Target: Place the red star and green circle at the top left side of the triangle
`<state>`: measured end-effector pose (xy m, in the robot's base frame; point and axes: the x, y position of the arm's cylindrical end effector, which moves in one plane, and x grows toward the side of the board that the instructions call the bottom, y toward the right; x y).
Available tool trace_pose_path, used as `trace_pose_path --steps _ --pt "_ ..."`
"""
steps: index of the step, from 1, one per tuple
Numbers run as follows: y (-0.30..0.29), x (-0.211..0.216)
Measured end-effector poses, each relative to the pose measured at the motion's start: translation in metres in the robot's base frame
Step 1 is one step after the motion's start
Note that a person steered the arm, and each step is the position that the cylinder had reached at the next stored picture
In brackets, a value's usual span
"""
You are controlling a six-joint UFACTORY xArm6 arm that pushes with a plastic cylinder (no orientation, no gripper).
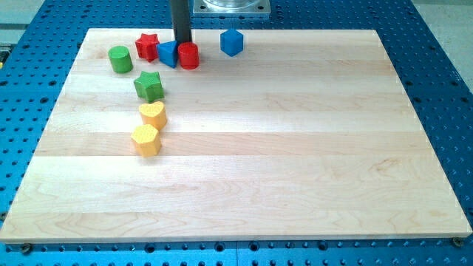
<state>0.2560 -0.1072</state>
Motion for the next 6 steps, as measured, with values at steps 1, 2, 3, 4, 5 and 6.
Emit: trace_pose_path --steps 1,2,3,4,5,6 --pt "-0.019 0.018" --pt "-0.022 0.005" --pt "0.009 -0.027" --pt "-0.047 -0.062" --pt "-0.143 -0.055" --pt "-0.197 -0.028"
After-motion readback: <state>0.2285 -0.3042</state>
